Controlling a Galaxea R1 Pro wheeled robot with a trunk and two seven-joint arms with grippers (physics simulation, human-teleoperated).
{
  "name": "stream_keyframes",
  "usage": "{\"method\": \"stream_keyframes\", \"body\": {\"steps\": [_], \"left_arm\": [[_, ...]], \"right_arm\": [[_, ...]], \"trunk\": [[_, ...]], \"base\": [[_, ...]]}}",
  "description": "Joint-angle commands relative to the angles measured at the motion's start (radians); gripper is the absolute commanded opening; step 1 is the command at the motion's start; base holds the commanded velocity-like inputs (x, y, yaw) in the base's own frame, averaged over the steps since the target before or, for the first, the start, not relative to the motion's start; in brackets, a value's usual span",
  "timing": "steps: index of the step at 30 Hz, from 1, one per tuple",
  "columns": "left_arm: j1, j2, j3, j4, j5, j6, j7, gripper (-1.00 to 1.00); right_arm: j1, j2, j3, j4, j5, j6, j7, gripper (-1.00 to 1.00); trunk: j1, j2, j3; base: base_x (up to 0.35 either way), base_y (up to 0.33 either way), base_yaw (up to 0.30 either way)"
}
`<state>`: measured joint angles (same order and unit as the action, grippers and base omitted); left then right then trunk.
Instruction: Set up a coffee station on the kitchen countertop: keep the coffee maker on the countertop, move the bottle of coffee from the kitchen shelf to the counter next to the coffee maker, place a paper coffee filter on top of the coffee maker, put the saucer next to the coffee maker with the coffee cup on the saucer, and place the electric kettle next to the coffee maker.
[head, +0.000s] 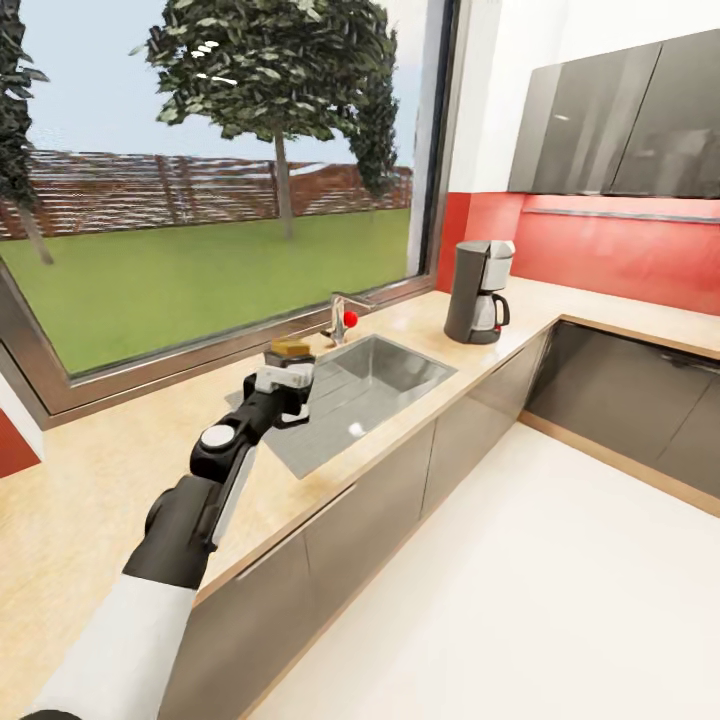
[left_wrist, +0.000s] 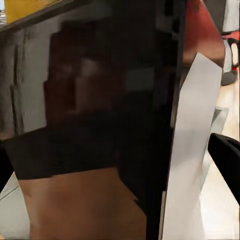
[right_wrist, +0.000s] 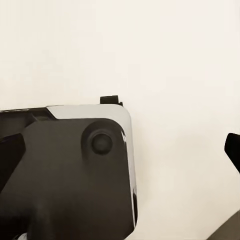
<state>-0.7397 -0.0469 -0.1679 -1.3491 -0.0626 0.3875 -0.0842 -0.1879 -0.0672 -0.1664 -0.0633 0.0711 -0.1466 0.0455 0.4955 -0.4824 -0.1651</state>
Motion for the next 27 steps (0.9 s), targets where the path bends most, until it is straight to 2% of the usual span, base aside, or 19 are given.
{"method": "stream_keyframes", "body": {"steps": [1,4,8,17,21,27], "left_arm": [[0.048,-0.002,0.001,-0.056,-0.008,0.004,-0.004,-1.0],[0.118,-0.003,0.001,-0.103,-0.009,0.002,-0.003,-1.0],[0.172,-0.002,0.001,-0.116,-0.01,0.0,-0.003,-1.0],[0.211,-0.001,0.0,-0.12,-0.01,0.001,-0.001,-1.0],[0.259,-0.006,-0.001,-0.118,-0.009,-0.001,-0.003,-1.0],[0.273,-0.007,-0.005,-0.117,-0.008,-0.001,-0.003,-1.0]], "right_arm": [[-0.001,0.0,-0.008,0.001,0.007,-0.004,0.004,1.0],[-0.001,0.001,-0.007,0.002,0.007,-0.004,0.004,1.0],[-0.001,0.001,-0.007,0.002,0.007,-0.004,0.004,1.0],[-0.001,0.001,-0.008,0.002,0.008,-0.004,0.004,1.0],[-0.001,0.001,-0.008,0.002,0.008,-0.004,0.004,1.0],[-0.001,0.001,-0.007,0.002,0.008,-0.004,0.004,1.0]], "trunk": [[0.001,-0.002,-0.002],[0.001,-0.002,-0.002],[0.001,-0.002,-0.002],[0.001,-0.002,-0.002],[0.001,-0.002,-0.002],[0.001,-0.002,-0.002]], "base": [[0.0,0.0,0.0],[0.064,0.0,0.0],[0.228,-0.072,0.0],[0.276,-0.158,0.0],[0.278,-0.167,0.0],[0.234,-0.19,0.0]]}}
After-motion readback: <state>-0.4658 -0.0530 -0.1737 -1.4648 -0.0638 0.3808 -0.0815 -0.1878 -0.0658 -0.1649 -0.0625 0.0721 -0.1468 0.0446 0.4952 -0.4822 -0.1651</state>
